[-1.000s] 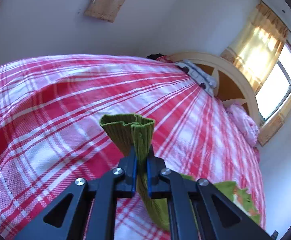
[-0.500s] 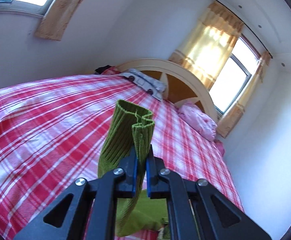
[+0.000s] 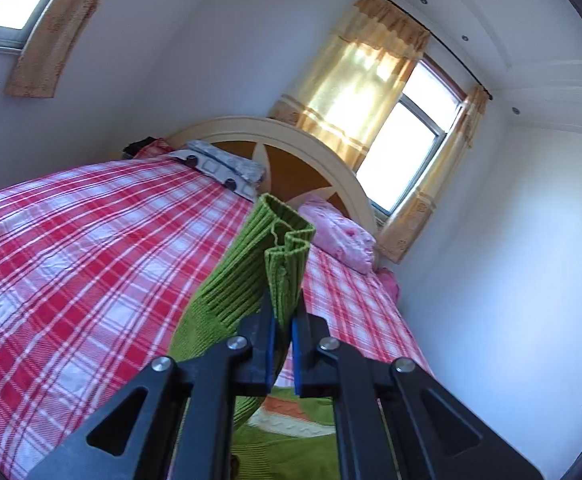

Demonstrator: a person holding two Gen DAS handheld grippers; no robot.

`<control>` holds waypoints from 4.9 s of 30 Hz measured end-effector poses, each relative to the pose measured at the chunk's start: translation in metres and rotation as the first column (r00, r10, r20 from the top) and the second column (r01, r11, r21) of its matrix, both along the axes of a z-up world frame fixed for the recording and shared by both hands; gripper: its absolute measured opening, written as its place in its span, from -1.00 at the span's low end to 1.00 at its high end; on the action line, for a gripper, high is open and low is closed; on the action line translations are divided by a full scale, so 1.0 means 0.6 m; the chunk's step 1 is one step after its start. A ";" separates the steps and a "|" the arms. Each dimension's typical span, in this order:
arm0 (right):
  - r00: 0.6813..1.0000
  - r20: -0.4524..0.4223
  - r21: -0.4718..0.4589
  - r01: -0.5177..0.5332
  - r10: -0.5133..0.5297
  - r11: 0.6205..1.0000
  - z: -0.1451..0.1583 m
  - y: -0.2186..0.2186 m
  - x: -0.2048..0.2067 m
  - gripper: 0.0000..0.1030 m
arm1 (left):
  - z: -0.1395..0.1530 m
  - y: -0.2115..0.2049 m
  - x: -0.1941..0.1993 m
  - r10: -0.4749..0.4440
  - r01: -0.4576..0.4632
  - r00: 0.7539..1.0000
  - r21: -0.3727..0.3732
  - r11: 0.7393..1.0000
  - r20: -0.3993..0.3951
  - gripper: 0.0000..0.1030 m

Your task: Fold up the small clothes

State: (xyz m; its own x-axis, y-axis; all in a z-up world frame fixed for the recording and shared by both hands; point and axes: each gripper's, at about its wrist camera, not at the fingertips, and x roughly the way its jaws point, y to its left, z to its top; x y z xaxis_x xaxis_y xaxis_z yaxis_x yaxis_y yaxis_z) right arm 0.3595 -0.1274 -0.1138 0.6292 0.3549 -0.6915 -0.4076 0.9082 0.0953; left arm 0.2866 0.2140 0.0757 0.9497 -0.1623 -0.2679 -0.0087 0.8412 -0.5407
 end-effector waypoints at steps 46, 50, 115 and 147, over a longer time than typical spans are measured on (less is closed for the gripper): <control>0.998 -0.049 -0.067 -0.034 0.031 0.997 -0.065 -0.103 -0.137 0.68 | -0.197 -0.553 0.162 -0.385 0.440 0.867 0.122 0.890 -0.316 -0.87; 0.998 -0.054 -0.060 -0.037 0.034 0.998 -0.066 -0.103 -0.138 0.71 | -0.210 -0.563 0.165 -0.439 0.502 0.822 0.096 0.860 -0.362 -0.57; 0.975 -0.026 -0.093 0.220 -0.223 0.971 -0.012 -0.192 0.088 -0.10 | -0.335 -0.126 -0.010 0.126 0.093 0.845 0.375 0.922 -0.519 1.00; 0.960 -0.281 0.029 -0.009 0.017 1.000 -0.046 0.000 0.244 -0.02 | -0.357 -0.171 0.055 0.060 0.172 0.836 0.364 0.915 -0.545 1.00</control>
State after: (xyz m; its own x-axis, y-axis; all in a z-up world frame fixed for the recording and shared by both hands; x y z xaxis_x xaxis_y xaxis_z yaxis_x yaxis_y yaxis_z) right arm 0.5062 -0.1273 -0.1414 0.4065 0.3828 -0.8296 -0.3723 0.8986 0.2322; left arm 0.3195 0.1117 -0.1387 0.6266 0.0149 -0.7792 -0.1442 0.9848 -0.0971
